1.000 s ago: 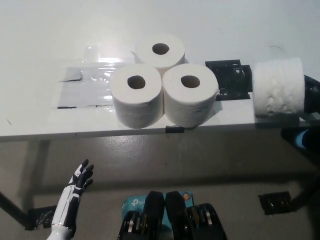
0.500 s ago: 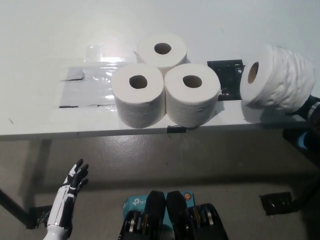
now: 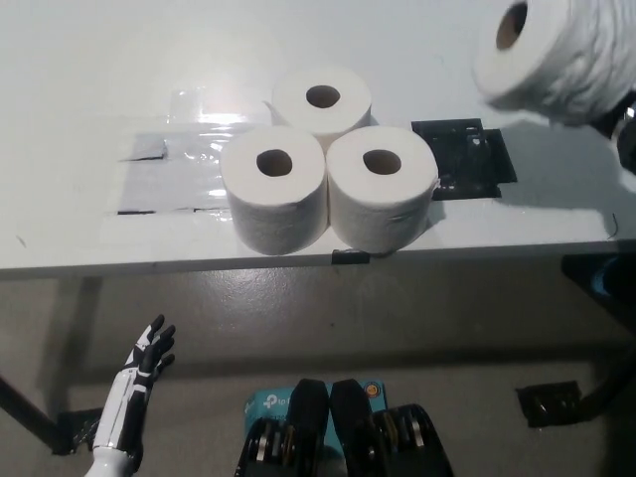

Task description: A few rolls of toilet paper are kept infront of the robot and the robot uses its right hand to lift one of the rolls and and places it on top of the other rolls to stack it.

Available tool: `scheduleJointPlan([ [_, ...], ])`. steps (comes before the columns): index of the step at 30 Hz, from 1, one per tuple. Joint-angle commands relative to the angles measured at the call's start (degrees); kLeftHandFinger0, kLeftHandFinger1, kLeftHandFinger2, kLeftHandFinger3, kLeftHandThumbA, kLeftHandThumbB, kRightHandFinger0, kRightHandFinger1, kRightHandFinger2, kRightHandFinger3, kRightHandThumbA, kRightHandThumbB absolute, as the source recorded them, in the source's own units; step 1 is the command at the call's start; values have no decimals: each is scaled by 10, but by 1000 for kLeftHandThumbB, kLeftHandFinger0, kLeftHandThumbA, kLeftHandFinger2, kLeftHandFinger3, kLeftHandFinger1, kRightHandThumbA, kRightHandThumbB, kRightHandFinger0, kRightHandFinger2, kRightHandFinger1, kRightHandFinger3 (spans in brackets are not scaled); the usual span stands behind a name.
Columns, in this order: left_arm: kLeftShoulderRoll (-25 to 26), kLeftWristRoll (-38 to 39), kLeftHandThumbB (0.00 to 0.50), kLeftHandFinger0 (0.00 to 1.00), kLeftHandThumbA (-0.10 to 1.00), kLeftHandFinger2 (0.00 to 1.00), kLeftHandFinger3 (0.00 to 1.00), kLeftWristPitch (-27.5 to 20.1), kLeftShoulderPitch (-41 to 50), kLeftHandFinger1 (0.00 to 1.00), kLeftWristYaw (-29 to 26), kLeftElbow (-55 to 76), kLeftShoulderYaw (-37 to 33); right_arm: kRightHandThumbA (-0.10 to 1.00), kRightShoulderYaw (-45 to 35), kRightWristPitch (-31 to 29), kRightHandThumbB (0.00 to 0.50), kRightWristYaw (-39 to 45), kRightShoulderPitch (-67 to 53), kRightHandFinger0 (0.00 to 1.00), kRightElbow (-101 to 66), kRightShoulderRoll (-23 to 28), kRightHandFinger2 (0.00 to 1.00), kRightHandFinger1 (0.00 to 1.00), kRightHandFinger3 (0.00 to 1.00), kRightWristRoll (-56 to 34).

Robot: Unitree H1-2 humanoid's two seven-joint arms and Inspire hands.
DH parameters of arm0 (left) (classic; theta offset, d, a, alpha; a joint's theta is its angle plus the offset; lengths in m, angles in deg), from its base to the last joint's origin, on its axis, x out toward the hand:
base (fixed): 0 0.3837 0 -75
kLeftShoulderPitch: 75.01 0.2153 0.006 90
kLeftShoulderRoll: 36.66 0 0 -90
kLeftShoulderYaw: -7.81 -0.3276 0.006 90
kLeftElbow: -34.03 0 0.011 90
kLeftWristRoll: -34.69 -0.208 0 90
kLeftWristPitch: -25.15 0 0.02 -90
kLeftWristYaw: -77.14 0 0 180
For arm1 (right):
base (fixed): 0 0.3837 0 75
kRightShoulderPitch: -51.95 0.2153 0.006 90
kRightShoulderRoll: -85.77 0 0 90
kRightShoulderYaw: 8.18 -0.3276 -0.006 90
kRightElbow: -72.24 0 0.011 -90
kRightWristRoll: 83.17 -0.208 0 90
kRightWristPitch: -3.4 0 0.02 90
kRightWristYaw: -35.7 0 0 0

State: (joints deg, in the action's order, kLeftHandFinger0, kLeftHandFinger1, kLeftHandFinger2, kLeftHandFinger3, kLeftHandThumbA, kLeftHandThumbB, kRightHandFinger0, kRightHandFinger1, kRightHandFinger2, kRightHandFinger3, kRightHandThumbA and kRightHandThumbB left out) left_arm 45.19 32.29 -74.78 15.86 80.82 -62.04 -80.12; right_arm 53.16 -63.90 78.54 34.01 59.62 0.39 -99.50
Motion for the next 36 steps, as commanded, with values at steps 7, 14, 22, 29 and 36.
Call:
scheduleJointPlan([
  [7,6,0,125,1000,1000,1000,1000,-21,-3,1000,-1,20,-1,1000,119,-19,44,-61,78,0,-33,-19,0,0,0,43],
  [14,4,5,147,1000,1000,1000,1000,-17,-6,1000,1,19,-1,876,187,-48,76,-84,88,0,-26,-43,0,0,0,64],
  [22,6,-2,133,1000,1000,1000,1000,-12,-5,1000,2,24,-5,886,211,-63,63,-124,95,0,-7,-64,0,0,3,73],
  [29,6,-2,135,1000,1000,1000,1000,-14,-4,1000,4,23,-8,848,217,-59,97,-145,108,0,-1,-80,0,0,28,77],
  [36,8,-6,120,1000,1000,1000,1000,-17,-5,1000,2,21,-10,839,222,-62,88,-165,121,0,4,-83,0,0,0,81],
])
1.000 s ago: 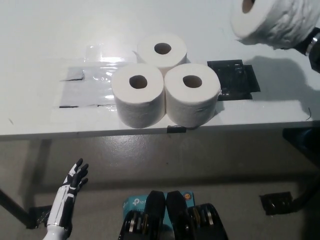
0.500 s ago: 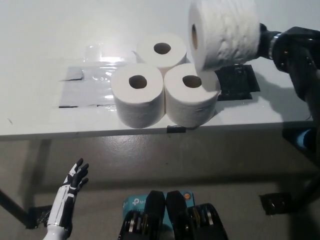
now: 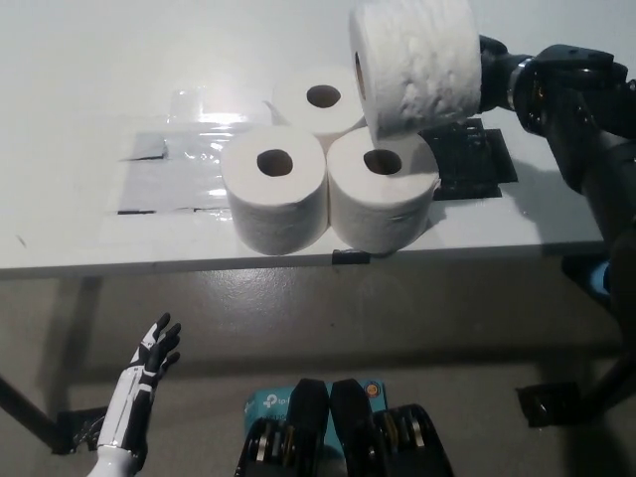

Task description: A few rolls of toilet paper are kept infront of the robot and the robot uses its right hand to lift one of the rolls and and places it on top of the other rolls to stack it.

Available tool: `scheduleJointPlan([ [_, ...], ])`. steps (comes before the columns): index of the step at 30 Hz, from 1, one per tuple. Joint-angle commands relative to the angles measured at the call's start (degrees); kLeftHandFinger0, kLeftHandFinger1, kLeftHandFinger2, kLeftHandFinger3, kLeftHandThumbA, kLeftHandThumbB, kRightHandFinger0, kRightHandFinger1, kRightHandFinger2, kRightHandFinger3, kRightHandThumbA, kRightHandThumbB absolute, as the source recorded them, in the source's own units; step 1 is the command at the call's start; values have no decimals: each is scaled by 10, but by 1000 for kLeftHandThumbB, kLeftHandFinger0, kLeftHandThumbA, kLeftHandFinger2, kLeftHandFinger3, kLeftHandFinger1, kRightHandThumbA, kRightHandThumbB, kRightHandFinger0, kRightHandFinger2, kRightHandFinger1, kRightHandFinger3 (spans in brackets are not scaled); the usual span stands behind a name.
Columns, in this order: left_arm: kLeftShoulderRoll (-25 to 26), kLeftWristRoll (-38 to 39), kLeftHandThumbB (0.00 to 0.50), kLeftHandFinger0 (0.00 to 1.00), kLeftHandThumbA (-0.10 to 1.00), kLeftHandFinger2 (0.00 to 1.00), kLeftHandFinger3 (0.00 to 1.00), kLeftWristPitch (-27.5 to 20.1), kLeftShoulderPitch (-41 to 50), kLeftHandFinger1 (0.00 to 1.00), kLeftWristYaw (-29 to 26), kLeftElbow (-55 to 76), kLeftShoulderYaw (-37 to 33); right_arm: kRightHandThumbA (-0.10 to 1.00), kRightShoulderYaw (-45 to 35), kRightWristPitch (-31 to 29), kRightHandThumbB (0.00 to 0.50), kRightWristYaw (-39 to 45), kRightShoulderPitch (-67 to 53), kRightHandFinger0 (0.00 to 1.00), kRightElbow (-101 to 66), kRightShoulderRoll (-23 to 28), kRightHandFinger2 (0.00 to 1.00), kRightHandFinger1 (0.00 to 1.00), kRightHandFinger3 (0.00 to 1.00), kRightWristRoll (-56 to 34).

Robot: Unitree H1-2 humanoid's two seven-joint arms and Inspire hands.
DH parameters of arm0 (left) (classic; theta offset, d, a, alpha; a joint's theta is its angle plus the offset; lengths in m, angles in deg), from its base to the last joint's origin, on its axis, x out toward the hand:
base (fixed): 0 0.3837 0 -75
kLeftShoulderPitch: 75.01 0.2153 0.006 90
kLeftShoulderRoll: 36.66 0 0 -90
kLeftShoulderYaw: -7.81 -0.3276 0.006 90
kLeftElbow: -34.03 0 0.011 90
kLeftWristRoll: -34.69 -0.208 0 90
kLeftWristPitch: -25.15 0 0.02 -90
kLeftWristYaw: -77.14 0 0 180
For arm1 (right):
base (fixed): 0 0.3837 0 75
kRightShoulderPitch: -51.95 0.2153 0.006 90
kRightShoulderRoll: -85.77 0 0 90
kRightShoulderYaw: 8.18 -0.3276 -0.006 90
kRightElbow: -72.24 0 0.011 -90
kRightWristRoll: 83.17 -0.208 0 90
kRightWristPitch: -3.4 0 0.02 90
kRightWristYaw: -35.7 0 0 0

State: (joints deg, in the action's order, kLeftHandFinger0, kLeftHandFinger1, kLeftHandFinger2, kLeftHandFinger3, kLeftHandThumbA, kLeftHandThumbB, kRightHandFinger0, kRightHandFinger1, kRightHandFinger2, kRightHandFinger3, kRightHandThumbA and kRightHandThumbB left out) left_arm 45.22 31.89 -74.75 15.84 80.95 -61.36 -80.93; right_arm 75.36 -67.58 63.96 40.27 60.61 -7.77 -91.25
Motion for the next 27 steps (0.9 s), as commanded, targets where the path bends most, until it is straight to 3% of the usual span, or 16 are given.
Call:
scheduleJointPlan([
  [1,7,0,117,1000,1000,1000,1000,-17,-5,1000,1,14,-2,844,6,-30,70,-24,62,0,-5,-2,0,0,0,6],
  [4,6,-3,124,1000,1000,1000,1000,-18,-5,1000,-1,13,-2,797,5,-19,42,-53,71,0,-3,-5,11,0,69,9],
  [6,5,-1,122,1000,1000,1000,1000,-16,-5,1000,1,17,-3,750,11,-24,18,-66,76,0,-4,-8,61,0,171,16],
  [9,5,-1,121,1000,1000,1000,1000,-16,-5,1000,1,18,-4,736,22,-36,58,-83,78,0,-6,-12,114,0,244,28],
  [11,4,3,119,1000,1000,1000,1000,-15,-7,1000,2,18,-4,757,32,-41,52,-92,81,0,-6,-13,158,0,271,36],
  [14,4,3,117,1000,1000,1000,1000,-13,-7,1000,2,19,-5,770,45,-54,52,-102,83,0,-3,-16,149,0,228,46],
  [17,4,1,121,1000,1000,1000,1000,-13,-7,1000,2,19,-6,798,68,-67,74,-132,86,0,-2,-21,2,0,98,66],
  [20,4,-1,127,1000,1000,1000,1000,-13,-8,1000,1,19,-8,850,103,-82,93,-156,85,0,-1,-27,0,0,106,95],
  [24,4,0,127,1000,1000,1000,1000,-10,-9,1000,1,22,-9,838,131,-105,59,-162,82,0,0,-30,0,0,117,111],
  [26,4,2,140,1000,1000,1000,1000,-7,-10,1000,3,24,-10,849,151,-114,41,-165,81,0,1,-32,0,0,38,125],
  [27,6,4,139,1000,1000,1000,1000,-8,-10,1000,4,23,-10,847,163,-120,34,-169,81,0,1,-33,12,1,52,136],
])
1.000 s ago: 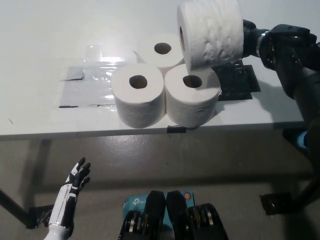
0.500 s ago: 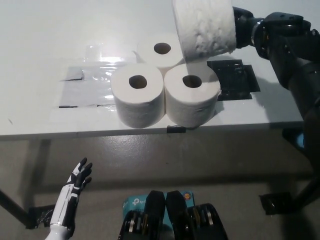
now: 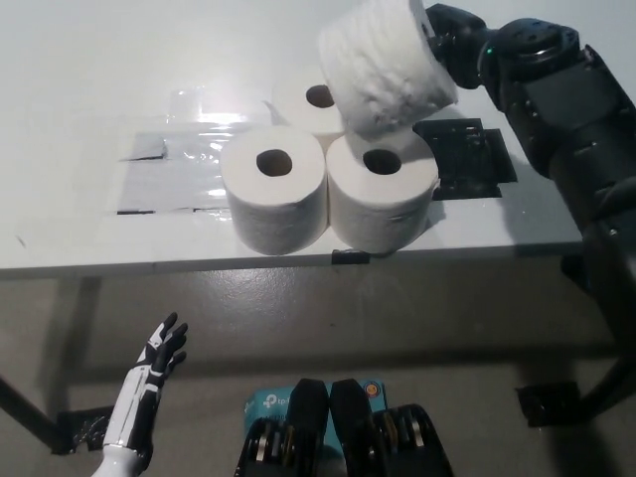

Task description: A few rolls of toilet paper are kept infront of the robot and the robot uses its right hand to lift one of the rolls and and places it on top of the other rolls to stack it.

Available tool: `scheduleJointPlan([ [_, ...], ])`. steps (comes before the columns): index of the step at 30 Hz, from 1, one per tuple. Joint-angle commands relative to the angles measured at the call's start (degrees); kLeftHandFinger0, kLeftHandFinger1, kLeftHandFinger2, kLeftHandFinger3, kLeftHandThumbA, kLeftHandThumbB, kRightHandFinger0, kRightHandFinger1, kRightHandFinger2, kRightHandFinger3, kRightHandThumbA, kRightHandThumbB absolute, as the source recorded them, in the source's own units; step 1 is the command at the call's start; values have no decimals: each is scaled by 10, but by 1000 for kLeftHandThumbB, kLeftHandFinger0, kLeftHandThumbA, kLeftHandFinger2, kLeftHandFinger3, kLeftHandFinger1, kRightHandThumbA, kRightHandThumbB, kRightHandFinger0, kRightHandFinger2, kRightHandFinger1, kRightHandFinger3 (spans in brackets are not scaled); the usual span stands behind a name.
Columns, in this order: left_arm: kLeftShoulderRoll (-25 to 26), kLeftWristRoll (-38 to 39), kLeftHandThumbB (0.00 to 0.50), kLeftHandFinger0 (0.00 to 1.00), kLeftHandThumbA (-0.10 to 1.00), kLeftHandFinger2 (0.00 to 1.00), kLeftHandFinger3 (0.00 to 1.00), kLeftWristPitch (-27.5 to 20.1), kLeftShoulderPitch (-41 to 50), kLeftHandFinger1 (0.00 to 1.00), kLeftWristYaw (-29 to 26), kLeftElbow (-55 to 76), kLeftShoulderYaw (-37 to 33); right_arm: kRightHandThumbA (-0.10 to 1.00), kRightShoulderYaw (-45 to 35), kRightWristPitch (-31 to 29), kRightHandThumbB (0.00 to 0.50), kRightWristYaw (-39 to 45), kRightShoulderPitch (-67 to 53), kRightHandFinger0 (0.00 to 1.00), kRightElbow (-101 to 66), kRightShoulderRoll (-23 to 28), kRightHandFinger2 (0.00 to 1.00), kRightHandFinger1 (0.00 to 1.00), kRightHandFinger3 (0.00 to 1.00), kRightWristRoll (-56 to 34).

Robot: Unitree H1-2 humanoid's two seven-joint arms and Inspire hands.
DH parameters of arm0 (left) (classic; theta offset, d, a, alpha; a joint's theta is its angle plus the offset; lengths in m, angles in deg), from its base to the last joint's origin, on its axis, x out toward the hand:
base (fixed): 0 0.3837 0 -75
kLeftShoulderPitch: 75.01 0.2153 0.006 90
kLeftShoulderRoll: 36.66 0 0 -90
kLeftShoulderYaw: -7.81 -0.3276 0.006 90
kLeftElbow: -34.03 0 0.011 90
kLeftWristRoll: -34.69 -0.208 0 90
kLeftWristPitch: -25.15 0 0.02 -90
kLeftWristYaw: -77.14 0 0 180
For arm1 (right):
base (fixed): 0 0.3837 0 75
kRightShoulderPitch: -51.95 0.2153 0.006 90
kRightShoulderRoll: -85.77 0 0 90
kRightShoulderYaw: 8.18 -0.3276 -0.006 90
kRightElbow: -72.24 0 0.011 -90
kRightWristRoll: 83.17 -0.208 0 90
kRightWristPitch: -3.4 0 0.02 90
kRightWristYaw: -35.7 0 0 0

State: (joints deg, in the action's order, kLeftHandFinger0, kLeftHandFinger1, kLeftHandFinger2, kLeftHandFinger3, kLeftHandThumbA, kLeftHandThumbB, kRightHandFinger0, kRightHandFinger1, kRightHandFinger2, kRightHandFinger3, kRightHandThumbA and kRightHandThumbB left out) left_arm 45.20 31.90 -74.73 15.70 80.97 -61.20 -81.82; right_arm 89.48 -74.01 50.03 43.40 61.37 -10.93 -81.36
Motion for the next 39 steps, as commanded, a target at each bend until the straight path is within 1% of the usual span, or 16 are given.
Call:
scheduleJointPlan([
  [1,6,5,137,1000,1000,1000,1000,-10,-9,1000,5,22,-1,849,29,-55,39,-32,50,0,-6,-2,19,0,62,42],
  [4,6,6,138,1000,1000,1000,1000,-5,-10,1000,5,24,0,854,46,-57,29,-33,53,0,-6,-1,86,22,107,55],
  [6,5,7,133,1000,1000,1000,1000,-6,-10,1000,5,24,-1,841,62,-62,16,-32,53,0,-7,-1,232,57,158,67],
  [9,4,8,125,1000,993,1000,1000,-5,-8,1000,5,26,-1,816,76,-63,19,-30,54,0,-7,-3,493,164,420,76],
  [13,4,1,125,1000,996,1000,1000,-4,-9,1000,3,24,-3,760,88,-69,22,-34,55,0,-8,-8,661,279,655,87],
  [21,5,8,110,1000,988,1000,1000,-7,-11,1000,7,25,-3,839,154,-90,20,-20,62,0,-8,-9,727,324,632,140],
  [22,6,9,110,1000,986,1000,1000,-7,-11,1000,9,25,-3,882,163,-94,34,-12,62,0,-10,-8,681,306,548,146],
  [25,5,11,116,1000,974,1000,1000,-4,-12,1000,11,26,-4,902,166,-90,125,-9,64,24,-9,-9,431,186,277,145],
  [26,5,10,118,1000,973,1000,1000,-2,-13,1000,11,26,-4,871,153,-80,213,-15,65,43,-6,-12,399,176,324,133],
  [27,5,10,118,1000,973,1000,1000,-3,-14,1000,12,25,-4,877,150,-81,276,-11,66,159,-4,-12,445,247,441,130],
  [28,6,10,124,1000,974,1000,1000,-5,-14,1000,12,24,-4,895,146,-85,294,2,67,249,-1,-12,499,316,584,127],
  [29,6,10,125,1000,974,1000,1000,-5,-14,1000,12,24,-3,900,145,-88,295,14,68,267,-1,-11,529,340,624,125],
  [30,6,5,132,1000,979,1000,1000,-3,-14,1000,10,25,-4,902,145,-81,339,31,70,358,1,-12,744,494,895,125],
  [31,6,4,131,1000,979,1000,1000,-2,-15,1000,10,25,-4,881,145,-83,342,49,72,587,2,-11,1000,725,1000,125],
  [35,7,7,131,1000,976,1000,1000,-3,-20,1000,12,23,-5,809,130,-80,329,80,76,796,4,-7,1000,988,1000,114],
  [39,8,2,143,1000,990,1000,1000,1,-25,1000,13,21,-7,790,127,-88,337,92,75,882,1,-1,1000,1000,1000,120],
])
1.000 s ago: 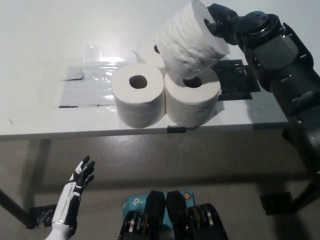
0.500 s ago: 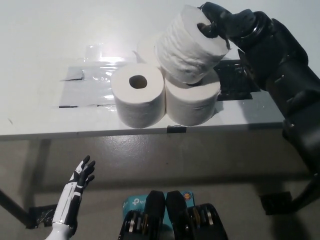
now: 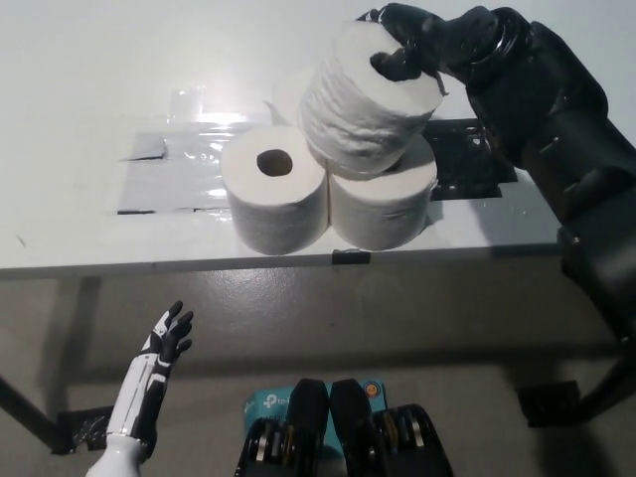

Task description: A few rolls of toilet paper are kept infront of the robot and the robot uses its right hand to lift one of the rolls and and places it on top of the other rolls to stack it.

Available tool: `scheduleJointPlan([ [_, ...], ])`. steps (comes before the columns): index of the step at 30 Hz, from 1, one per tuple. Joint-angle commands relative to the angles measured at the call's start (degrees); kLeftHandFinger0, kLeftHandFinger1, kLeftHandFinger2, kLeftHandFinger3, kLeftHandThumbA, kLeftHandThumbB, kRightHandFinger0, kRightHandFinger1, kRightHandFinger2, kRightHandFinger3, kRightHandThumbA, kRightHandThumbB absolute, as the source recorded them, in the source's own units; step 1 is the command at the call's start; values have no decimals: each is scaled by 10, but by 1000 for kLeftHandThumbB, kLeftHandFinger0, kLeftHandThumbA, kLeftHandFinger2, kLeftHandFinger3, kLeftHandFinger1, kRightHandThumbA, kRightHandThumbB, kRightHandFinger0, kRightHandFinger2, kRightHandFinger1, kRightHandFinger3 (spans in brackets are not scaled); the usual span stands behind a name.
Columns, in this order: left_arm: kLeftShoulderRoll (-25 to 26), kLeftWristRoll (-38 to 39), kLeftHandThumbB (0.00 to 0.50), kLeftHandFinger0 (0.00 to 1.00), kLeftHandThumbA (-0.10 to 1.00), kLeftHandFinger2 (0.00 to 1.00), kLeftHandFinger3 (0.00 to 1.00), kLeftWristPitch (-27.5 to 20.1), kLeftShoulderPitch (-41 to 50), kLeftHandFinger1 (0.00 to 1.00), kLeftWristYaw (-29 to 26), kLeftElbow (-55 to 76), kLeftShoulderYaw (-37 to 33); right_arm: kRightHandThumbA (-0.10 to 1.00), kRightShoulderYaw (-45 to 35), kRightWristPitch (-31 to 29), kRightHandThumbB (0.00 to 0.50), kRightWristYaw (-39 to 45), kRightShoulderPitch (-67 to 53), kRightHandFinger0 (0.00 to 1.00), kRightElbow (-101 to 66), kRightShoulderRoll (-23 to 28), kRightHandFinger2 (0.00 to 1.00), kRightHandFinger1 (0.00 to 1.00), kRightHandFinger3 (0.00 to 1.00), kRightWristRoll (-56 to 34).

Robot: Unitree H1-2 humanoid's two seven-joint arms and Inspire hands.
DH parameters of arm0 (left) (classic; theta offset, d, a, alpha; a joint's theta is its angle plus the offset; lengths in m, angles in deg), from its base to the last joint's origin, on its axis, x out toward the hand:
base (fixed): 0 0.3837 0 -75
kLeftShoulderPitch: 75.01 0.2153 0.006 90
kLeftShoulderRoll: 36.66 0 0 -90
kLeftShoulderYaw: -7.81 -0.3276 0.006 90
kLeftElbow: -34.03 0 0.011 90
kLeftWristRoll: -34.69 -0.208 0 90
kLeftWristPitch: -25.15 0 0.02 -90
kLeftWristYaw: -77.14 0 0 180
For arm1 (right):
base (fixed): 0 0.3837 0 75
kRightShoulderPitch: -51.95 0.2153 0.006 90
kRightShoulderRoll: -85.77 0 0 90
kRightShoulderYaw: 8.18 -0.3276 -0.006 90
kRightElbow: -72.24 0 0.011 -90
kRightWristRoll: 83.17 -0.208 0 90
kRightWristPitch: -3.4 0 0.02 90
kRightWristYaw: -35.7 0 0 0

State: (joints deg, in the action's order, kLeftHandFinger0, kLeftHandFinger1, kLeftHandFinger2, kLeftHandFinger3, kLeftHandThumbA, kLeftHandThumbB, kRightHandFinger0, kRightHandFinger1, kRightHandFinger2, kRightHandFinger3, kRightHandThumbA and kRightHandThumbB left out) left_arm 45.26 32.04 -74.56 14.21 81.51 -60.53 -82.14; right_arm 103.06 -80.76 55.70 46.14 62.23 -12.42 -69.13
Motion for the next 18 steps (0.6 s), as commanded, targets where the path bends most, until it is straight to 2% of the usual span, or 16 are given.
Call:
scheduleJointPlan([
  [1,7,0,143,1000,990,1000,1000,2,-10,1000,7,15,-5,779,-10,-21,338,36,47,905,-9,14,1000,1000,1000,-2],
  [4,7,-3,140,1000,988,1000,1000,2,-11,1000,7,15,-7,734,-19,-13,364,37,47,951,-9,15,1000,1000,1000,-5],
  [5,7,-3,142,1000,988,1000,1000,4,-11,1000,8,16,-8,779,-14,-18,368,38,48,1000,-9,16,1000,1000,1000,2],
  [6,8,-4,141,1000,988,1000,1000,5,-10,1000,7,16,-8,789,-11,-21,369,40,48,1000,-9,17,1000,1000,1000,6],
  [8,7,-1,153,1000,977,1000,1000,10,-10,1000,8,19,-8,864,-1,-34,338,58,52,1000,-11,18,1000,1000,1000,14],
  [10,8,-9,182,1000,992,1000,1000,26,-8,1000,6,25,-10,834,-5,-31,335,66,55,1000,-10,18,1000,1000,1000,12],
  [12,9,-14,195,1000,1000,1000,1000,32,-8,1000,6,29,-13,842,-12,-36,307,86,60,1000,-10,18,1000,1000,1000,6],
  [14,10,-20,184,1000,1000,1000,1000,34,-9,1000,4,30,-14,845,-16,-28,353,100,73,1000,-4,17,1000,1000,1000,3],
  [15,10,-20,183,1000,1000,1000,1000,36,-9,1000,3,30,-14,780,-25,-14,373,98,78,1000,-3,16,1000,1000,1000,-5],
  [16,9,-19,183,1000,1000,1000,1000,36,-9,1000,3,31,-14,749,-35,-2,373,95,81,1000,-3,15,1000,1000,1000,-11],
  [18,8,-12,167,1000,981,1000,1000,35,-8,1000,7,32,-14,784,-33,-1,376,117,95,1000,-2,16,1000,1000,1000,-5],
])
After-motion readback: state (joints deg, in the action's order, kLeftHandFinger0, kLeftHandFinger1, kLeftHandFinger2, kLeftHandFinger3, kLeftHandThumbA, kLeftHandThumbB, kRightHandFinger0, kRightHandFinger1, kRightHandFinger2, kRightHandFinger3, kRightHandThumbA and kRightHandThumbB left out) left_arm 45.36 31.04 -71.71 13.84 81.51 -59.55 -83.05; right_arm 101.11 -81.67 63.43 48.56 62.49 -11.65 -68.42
